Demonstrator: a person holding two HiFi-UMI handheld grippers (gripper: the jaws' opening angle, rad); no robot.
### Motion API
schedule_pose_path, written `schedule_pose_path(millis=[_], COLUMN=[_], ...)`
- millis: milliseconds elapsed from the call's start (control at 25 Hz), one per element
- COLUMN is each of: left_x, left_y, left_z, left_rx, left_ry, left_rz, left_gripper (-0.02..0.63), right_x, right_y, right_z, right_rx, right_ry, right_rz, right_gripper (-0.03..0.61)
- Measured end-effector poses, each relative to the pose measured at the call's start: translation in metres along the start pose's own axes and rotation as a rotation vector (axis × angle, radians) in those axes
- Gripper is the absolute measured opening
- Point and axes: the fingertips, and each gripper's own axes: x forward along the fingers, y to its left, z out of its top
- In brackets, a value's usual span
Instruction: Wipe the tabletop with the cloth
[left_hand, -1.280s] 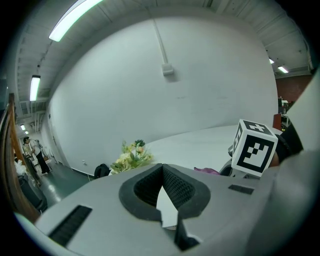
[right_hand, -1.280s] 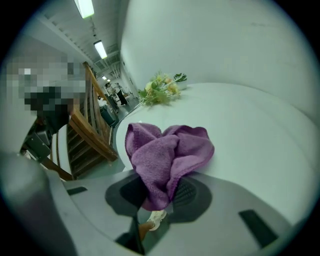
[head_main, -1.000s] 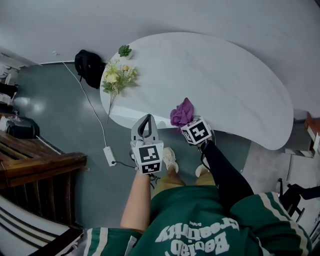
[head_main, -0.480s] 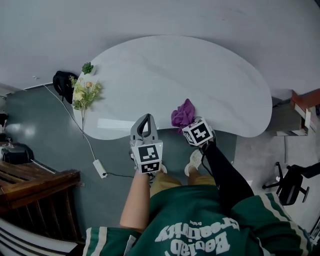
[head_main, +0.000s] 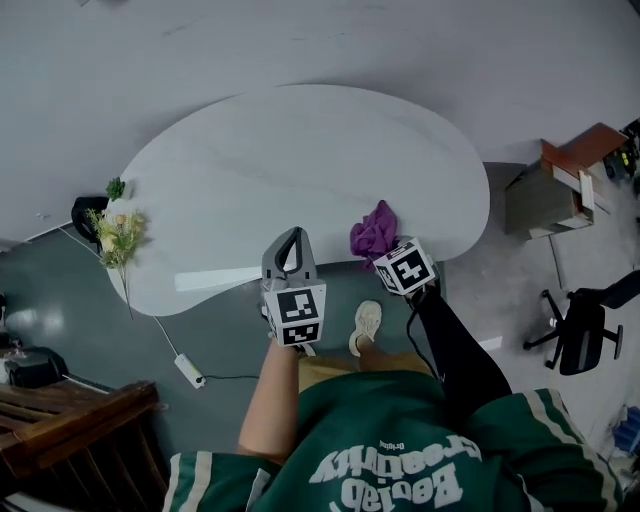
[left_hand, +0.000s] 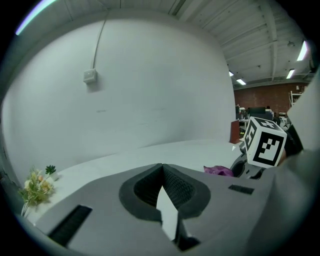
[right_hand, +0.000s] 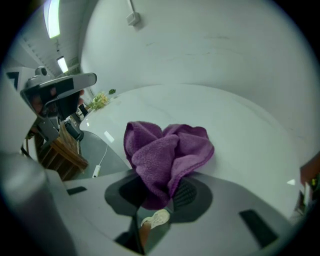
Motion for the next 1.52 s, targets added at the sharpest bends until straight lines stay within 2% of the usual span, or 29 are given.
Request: schedule_pose_path(millis=[200,520,760,960,1080,1200,1360,1520], left_x=[0.028,0.052,0.054,0.044,0.034,0.022,-0.003,-0.043], left_y=[-0.058,-0.129,-0.148,-0.141,-0.123,-0.093,-0.034,0.048], left_z=[0.020,0.045,0.053,0.056,0.053,0.046,0.031,0.005], left_rx=[0.027,0.073,0.089,0.099,0.092,0.084,0.068,0.026], left_ry=[-0.023,-0.046,-0.055,-0.054,-0.047,-0.034,-0.011,0.007], left_rz=[-0.083,-0.191,-0.215,-0.188,-0.156,-0.099,0.001,0.128], left_gripper=[0.002,0.002,0.002,0.002,0.002,0.002,0.002,0.002], right_x=[-0.032,-0.077,-0.102,-0.117,-0.122,-0.115,-0.086,-0.047], right_y=[-0.059,-0.126,-0.159,-0.172,-0.161,-0.130,-0.069,0.012], right_z=[-0.035,-0.086,-0.115,-0.127,-0.108,-0.070,-0.006,0.060], right_rx=[0.076,0.197,0.271,0.304,0.294,0.257,0.162,0.049], right_ry=[-0.014,-0.037,-0.041,-0.031,-0.082,-0.157,-0.218,-0.239], right_rz=[-0.067,-0.155,-0.223,-0.285,-0.273,-0.201,-0.075,0.048], right_gripper=[0.117,0.118,0.118,0.117,0.114,0.114,0.115,0.117])
